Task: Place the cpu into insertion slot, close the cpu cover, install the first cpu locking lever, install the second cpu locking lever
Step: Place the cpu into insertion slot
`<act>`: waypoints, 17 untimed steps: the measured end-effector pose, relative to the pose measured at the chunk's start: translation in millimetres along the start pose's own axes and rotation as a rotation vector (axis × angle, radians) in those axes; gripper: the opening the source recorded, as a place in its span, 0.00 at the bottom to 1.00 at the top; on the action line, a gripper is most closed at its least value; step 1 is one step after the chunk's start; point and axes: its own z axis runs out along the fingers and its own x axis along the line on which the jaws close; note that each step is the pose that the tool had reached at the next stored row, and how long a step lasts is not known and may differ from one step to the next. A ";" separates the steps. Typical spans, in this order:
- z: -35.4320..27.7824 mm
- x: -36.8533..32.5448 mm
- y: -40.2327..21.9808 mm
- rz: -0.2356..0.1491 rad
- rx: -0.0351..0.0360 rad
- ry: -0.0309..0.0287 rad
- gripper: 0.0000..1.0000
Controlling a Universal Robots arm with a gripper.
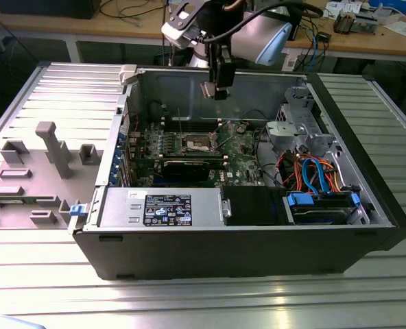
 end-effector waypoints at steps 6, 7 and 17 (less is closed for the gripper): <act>0.5 0.0 -0.3 0.062 -0.0012 -0.0055 0.55; 0.6 0.0 -0.5 0.081 -0.0015 -0.0073 0.55; 0.6 0.5 -4.5 0.117 -0.0023 -0.0105 0.55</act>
